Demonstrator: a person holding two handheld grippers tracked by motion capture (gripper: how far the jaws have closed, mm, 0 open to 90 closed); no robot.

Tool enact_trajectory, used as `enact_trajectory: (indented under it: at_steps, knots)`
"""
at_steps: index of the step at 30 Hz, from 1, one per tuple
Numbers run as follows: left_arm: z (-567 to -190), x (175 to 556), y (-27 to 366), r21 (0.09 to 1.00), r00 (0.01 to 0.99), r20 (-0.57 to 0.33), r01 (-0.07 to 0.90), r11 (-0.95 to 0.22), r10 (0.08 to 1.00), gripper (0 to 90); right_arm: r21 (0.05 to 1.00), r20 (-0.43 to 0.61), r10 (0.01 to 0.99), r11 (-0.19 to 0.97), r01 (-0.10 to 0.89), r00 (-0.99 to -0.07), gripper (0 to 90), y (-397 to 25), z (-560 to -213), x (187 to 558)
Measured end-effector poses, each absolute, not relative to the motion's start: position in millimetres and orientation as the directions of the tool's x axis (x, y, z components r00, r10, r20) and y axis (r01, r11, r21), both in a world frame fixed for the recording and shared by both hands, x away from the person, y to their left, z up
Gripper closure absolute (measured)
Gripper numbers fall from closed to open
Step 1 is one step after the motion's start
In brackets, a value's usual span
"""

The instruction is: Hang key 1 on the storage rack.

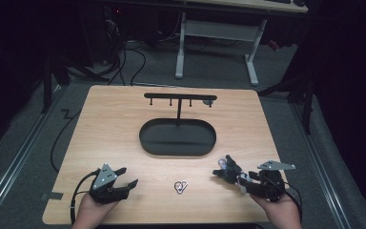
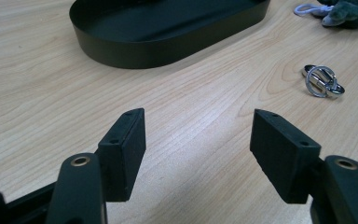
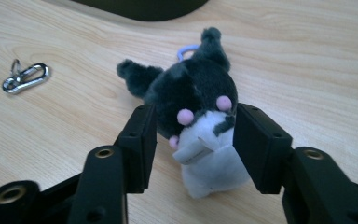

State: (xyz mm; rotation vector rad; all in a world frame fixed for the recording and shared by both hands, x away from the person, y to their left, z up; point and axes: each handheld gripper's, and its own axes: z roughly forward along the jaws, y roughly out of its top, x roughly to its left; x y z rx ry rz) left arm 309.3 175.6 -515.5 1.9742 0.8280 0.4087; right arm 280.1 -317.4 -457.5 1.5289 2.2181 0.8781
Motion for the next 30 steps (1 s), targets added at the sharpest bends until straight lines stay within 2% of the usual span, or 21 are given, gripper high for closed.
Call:
enact_trajectory:
  at_steps: [9, 15, 30]
  knots:
    - [-514, 309, 177, 0.863, 0.717, -0.049, 0.381, -0.332, 0.695, 36.4, 0.594, 0.071, 0.913, 0.284, 0.753, -0.401, 33.9, -310, -457, 287]
    - [-515, 308, 174, 0.860, 0.727, -0.041, 0.375, -0.346, 0.686, 36.5, 0.540, 0.048, 0.903, 0.335, 0.772, -0.426, 29.2, -308, -455, 293]
    - [-516, 308, 172, 0.853, 0.743, -0.029, 0.367, -0.371, 0.669, 36.5, 0.351, -0.035, 0.855, 0.495, 0.795, -0.517, 25.5, -302, -450, 312]
